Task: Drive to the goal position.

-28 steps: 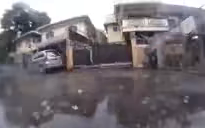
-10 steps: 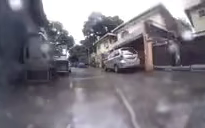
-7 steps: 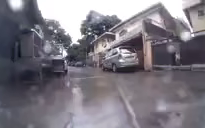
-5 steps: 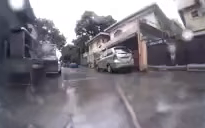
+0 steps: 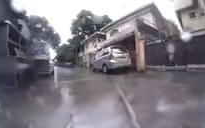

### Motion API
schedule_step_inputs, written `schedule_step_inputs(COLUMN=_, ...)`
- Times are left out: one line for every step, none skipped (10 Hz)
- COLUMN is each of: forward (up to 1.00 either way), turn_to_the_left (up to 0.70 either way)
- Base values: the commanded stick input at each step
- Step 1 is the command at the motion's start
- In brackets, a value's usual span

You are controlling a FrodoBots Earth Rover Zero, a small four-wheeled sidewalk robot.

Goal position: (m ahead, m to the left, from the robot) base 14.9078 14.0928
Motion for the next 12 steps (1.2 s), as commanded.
schedule_step_inputs(forward=0.70, turn_to_the_left=0.00)
schedule_step_inputs(forward=0.70, turn_to_the_left=0.00)
schedule_step_inputs(forward=0.70, turn_to_the_left=0.00)
schedule_step_inputs(forward=0.70, turn_to_the_left=0.00)
schedule_step_inputs(forward=0.70, turn_to_the_left=0.00)
schedule_step_inputs(forward=0.70, turn_to_the_left=0.00)
schedule_step_inputs(forward=0.70, turn_to_the_left=0.00)
schedule_step_inputs(forward=0.70, turn_to_the_left=0.00)
schedule_step_inputs(forward=0.70, turn_to_the_left=0.00)
schedule_step_inputs(forward=0.70, turn_to_the_left=0.00)
schedule_step_inputs(forward=0.70, turn_to_the_left=0.00)
schedule_step_inputs(forward=0.70, turn_to_the_left=0.00)
